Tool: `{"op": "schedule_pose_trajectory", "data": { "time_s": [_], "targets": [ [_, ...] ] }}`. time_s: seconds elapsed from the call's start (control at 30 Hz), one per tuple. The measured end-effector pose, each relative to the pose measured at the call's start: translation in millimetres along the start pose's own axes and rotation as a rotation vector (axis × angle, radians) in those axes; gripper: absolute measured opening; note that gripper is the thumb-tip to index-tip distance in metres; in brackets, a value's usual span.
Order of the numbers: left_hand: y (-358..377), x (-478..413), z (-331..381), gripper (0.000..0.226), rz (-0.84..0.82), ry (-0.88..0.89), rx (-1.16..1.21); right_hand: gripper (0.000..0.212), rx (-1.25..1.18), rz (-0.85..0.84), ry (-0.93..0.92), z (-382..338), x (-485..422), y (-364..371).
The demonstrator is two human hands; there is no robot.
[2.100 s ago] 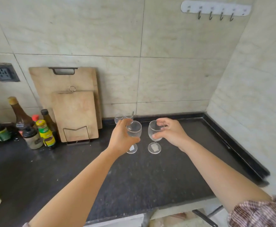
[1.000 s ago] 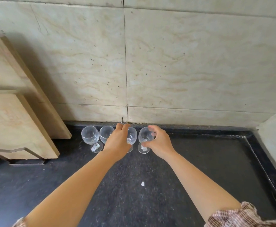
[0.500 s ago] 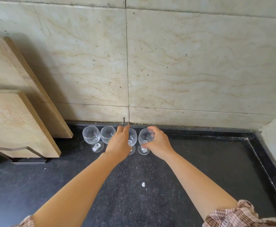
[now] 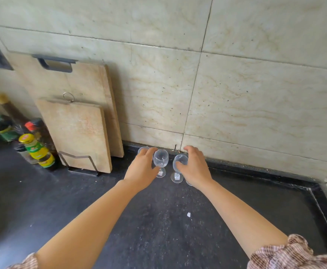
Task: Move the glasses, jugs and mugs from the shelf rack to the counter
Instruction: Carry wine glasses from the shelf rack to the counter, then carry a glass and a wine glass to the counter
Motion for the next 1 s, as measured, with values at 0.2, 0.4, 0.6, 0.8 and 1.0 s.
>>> {"op": "schedule_pose_trajectory", "data": {
  "time_s": [0.2, 0.4, 0.6, 0.8, 1.0],
  "targets": [
    [-110, 90, -66, 0.047, 0.184, -0.189, -0.07, 0.049, 0.077, -0.08, -0.293, -133, 43, 28],
    [-229, 235, -125, 0.049, 0.411, -0.339, -0.147, 0.053, 0.035, -0.163, -0.542, -284, 135, 71],
    [-327, 433, -185, 0.048, 0.561, -0.53, -0.247, 0.053, 0.078, -0.235, -0.832, -432, 291, 125],
    [-391, 625, -222, 0.044, 0.655, -0.755, -0.415, 0.056, 0.115, -0.322, -1.088, -549, 447, 181],
    [-454, 796, -239, 0.042, 0.801, -0.996, -0.48, 0.047, 0.022, -0.386, -1.295, -663, 583, 214]
  ]
}}
Point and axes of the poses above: each hand's wrist, its own x-axis away from the middle knuckle, its own y-axis out of the palm, z = x × y, the point moved 8 cm from there along -x, towards the middle knuckle, and after that the axes turned 2 degrees about x, right-handed, at the moved point
